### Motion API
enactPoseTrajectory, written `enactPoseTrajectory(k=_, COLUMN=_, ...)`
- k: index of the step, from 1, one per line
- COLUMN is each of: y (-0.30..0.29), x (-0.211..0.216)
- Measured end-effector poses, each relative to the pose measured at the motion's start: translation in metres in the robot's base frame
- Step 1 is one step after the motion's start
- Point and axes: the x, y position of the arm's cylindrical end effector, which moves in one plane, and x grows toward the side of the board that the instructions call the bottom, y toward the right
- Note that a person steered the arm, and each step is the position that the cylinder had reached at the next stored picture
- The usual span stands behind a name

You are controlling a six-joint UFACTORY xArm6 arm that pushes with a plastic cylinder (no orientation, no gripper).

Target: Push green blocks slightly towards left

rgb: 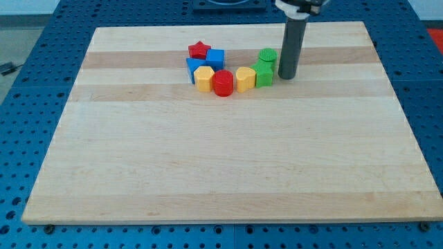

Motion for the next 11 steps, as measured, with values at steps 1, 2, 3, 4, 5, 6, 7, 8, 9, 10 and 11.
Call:
enactPoseTrajectory(k=1, y=-0.006, x=0.008)
enactPoseTrajectory(k=2, y=-0.019, x=0.008)
enactPoseTrajectory(k=3, y=-0.022, x=0.008)
enactPoseTrajectory(k=4, y=-0.022, x=0.008)
enactPoseTrajectory(k=5, y=-0.022, x=0.002)
enactPoseTrajectory(k=6, y=-0.023, x=-0.008)
enactPoseTrajectory(k=7, y=-0.028, x=-0.013)
enactPoseTrajectory(k=8, y=-0.032, x=-0.018)
enactPoseTrajectory(k=9, y=-0.033, x=-0.019)
enactPoseTrajectory(k=10, y=-0.032, x=-0.014)
enactPoseTrajectory(k=11, y=-0.023, x=0.037)
